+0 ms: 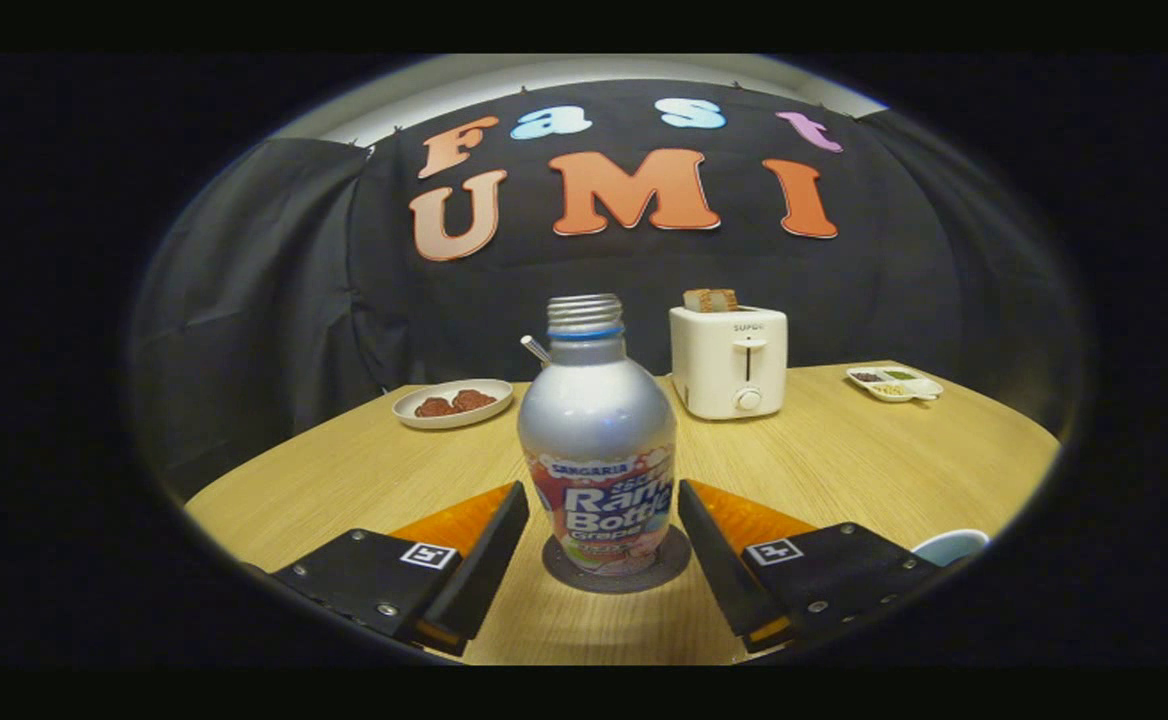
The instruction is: Take the bottle from table, then pour the juice into the cup, finally place the bottle on the coaster
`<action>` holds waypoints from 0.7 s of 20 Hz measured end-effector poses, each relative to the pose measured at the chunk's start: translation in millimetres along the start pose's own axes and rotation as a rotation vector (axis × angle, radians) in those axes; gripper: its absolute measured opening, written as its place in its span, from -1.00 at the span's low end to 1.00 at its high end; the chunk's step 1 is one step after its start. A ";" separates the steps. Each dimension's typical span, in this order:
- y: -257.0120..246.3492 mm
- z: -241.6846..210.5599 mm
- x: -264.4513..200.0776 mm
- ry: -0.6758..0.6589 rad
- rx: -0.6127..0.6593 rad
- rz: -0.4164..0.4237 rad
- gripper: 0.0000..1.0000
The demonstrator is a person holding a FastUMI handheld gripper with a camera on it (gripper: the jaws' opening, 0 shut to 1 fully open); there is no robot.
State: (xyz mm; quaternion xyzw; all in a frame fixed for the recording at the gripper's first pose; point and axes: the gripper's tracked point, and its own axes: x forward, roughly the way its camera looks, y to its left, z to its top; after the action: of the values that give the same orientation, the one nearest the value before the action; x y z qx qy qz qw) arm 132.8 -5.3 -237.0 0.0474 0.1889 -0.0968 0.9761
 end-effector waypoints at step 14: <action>-39.9 81.0 -140.0 -0.123 0.075 0.016 0.95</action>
State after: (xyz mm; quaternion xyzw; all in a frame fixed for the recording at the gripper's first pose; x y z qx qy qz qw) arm 26.2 -30.8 -111.5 0.0795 0.1243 -0.0990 0.9841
